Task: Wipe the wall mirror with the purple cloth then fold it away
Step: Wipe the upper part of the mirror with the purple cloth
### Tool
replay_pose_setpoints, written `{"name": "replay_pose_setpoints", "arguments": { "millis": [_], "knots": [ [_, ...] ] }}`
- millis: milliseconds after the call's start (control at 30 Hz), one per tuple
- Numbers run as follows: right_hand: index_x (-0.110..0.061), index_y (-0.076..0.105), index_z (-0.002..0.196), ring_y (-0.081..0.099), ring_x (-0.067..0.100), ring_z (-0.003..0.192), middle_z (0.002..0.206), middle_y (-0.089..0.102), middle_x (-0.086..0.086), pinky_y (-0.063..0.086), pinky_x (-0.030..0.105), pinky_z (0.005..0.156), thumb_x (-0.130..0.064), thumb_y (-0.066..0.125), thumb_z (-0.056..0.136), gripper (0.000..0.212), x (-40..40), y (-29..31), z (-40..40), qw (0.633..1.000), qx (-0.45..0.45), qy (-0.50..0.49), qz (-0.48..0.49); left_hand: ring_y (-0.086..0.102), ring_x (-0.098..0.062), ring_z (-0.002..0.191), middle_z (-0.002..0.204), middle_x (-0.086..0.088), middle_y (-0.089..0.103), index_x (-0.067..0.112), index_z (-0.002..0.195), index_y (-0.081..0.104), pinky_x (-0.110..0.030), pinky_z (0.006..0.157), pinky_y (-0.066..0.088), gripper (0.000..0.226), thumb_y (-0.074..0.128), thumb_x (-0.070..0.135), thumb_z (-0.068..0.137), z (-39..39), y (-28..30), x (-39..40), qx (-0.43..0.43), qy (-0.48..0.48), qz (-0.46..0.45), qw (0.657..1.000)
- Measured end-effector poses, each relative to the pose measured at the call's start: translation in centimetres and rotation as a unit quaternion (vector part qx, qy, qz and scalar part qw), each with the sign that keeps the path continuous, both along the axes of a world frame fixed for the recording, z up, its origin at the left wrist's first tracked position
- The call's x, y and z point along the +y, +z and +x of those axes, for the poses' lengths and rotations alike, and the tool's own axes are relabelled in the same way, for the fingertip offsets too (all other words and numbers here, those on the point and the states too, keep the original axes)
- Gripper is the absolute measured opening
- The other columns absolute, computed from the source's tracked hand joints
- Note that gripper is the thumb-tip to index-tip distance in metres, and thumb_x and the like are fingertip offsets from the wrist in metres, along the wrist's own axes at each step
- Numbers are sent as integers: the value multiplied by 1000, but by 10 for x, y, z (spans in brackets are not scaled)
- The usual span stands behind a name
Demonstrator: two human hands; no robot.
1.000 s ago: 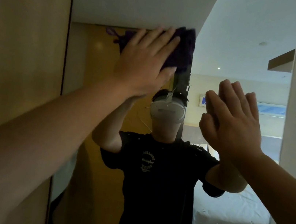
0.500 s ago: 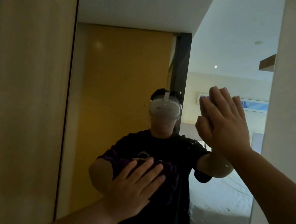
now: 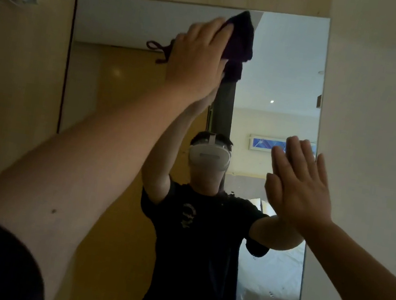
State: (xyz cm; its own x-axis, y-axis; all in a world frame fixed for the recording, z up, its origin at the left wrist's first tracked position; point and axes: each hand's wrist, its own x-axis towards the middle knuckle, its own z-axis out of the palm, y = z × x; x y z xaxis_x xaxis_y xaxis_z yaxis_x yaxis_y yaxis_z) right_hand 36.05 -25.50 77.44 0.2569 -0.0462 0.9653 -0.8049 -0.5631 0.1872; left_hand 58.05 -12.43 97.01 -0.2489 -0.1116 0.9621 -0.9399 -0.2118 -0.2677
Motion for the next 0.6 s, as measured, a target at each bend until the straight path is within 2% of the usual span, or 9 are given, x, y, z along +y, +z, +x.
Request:
{"name": "replay_pose_setpoints", "arguments": {
  "millis": [67, 167, 333, 467, 600],
  "knots": [
    [-15, 32, 152, 11, 34, 152, 163, 21, 14, 16, 58, 120, -43, 23, 104, 56, -4, 0, 0, 1000, -9, 13, -16, 21, -29, 147, 161, -7, 23, 17, 154, 27, -48, 117, 19, 58, 36, 44, 103, 0, 12, -17, 1, 47, 39, 998],
    [-13, 35, 151, 13, 35, 152, 161, 24, 16, 17, 59, 120, -42, 24, 104, 56, -8, -2, 0, 999, -14, 25, -39, 17, -25, 149, 162, -6, 21, 16, 155, 25, -46, 119, 15, 62, 25, 49, 102, 5, -11, -26, -51, 57, 42, 996],
    [-12, 32, 152, 10, 36, 152, 162, 21, 18, 13, 58, 121, -39, 27, 103, 56, -8, -3, -2, 999, -2, 31, -32, 26, -27, 146, 160, -8, 28, 12, 151, 35, -45, 116, 19, 64, 36, 49, 98, 7, -93, -21, -106, 45, 69, 991],
    [-13, 31, 153, 8, 35, 152, 163, 18, 17, 10, 56, 122, -40, 26, 103, 56, -6, -3, -1, 999, -2, 33, -21, 22, -30, 147, 160, -11, 25, 11, 152, 32, -48, 118, 19, 68, 39, 49, 96, 9, -184, -14, -128, 58, 121, 983],
    [-11, 36, 150, 11, 35, 152, 162, 23, 18, 12, 55, 121, -40, 26, 104, 55, -2, -1, -2, 999, -8, 38, -23, 20, -32, 148, 161, -12, 22, 11, 153, 26, -50, 118, 17, 76, 47, 51, 92, 13, -265, -12, -130, 59, 161, 977]
  ]
}}
